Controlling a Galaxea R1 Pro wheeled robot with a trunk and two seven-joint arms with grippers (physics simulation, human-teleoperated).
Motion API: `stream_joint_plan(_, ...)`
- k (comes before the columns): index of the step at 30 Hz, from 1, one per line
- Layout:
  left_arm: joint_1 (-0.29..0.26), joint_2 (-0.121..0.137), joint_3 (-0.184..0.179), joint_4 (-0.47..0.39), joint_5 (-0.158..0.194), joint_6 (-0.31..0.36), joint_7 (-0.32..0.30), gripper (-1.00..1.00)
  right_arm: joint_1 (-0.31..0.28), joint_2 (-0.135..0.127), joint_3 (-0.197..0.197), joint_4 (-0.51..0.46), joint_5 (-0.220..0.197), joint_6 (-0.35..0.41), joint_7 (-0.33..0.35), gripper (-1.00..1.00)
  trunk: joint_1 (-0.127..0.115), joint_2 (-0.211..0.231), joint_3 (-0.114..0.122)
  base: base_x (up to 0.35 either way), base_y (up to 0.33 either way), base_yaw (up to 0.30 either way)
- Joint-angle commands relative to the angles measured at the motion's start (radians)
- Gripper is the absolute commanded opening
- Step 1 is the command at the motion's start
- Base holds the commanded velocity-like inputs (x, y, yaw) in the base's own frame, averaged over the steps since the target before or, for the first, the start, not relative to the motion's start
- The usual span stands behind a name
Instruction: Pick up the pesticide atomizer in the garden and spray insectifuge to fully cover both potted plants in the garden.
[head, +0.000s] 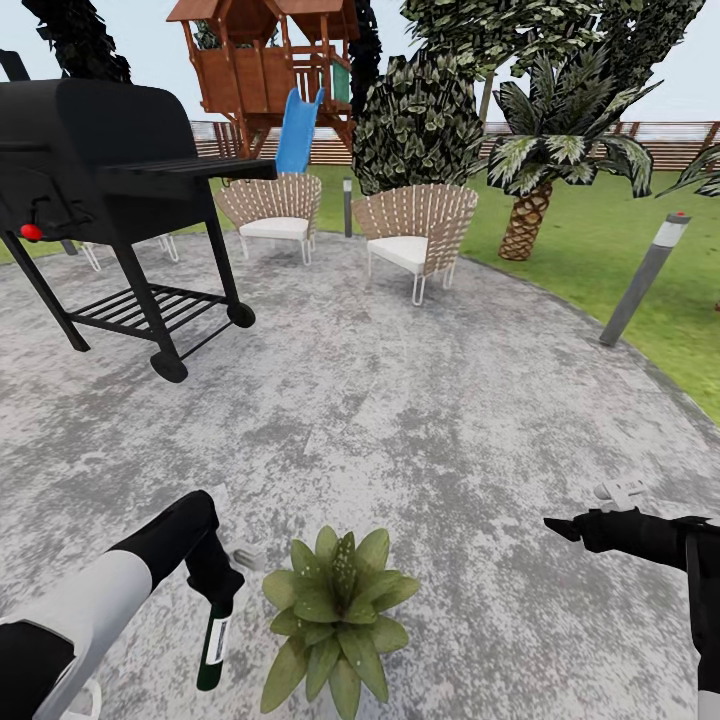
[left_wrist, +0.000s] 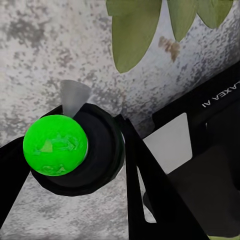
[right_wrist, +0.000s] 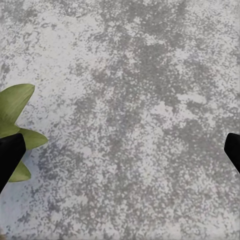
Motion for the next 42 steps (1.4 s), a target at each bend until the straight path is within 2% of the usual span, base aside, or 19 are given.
stream_joint_plan(1, -0.001, 0.001, -0.002, -0.003, -0.009, 0.007, -0.010, -1.00, -0.001, 0.000, -0.001, -0.001, 0.008, 0.007, 0.010, 1.00, 0.000, 0.000, -0.001, 0.000, 0.000, 0.000)
stream_joint_plan(11, -0.004, 0.001, -0.002, -0.010, -0.009, 0.007, -0.009, -1.00, -0.001, 0.000, -0.001, -0.001, 0.007, 0.005, 0.009, 1.00, 0.000, 0.000, -0.010, 0.000, 0.000, 0.000)
stream_joint_plan(15, -0.005, 0.001, -0.002, -0.011, -0.009, 0.007, -0.008, -1.00, -0.001, 0.000, -0.001, -0.001, 0.007, 0.005, 0.010, 1.00, 0.015, -0.028, -0.024, 0.000, 0.000, 0.000)
stream_joint_plan(21, -0.007, 0.001, -0.002, -0.011, -0.009, 0.007, 0.018, -1.00, -0.001, 0.000, -0.001, -0.001, 0.007, 0.005, 0.010, 1.00, 0.015, -0.028, -0.024, 0.000, 0.000, 0.000)
stream_joint_plan(25, -0.010, 0.001, -0.002, -0.011, -0.009, 0.007, 0.023, -1.00, -0.001, 0.000, -0.001, -0.001, 0.007, 0.005, 0.010, 1.00, 0.031, -0.056, -0.037, 0.000, 0.000, 0.000)
stream_joint_plan(37, -0.015, 0.002, -0.002, -0.011, -0.009, 0.008, 0.025, -1.00, -0.001, 0.000, -0.001, -0.001, 0.008, 0.005, 0.010, 1.00, 0.031, -0.056, -0.046, 0.000, 0.000, 0.000)
stream_joint_plan(42, -0.016, 0.001, -0.002, -0.011, -0.009, 0.008, 0.025, -1.00, -0.001, 0.000, -0.001, -0.001, 0.008, 0.005, 0.010, 1.00, 0.042, -0.077, -0.056, 0.000, 0.000, 0.000)
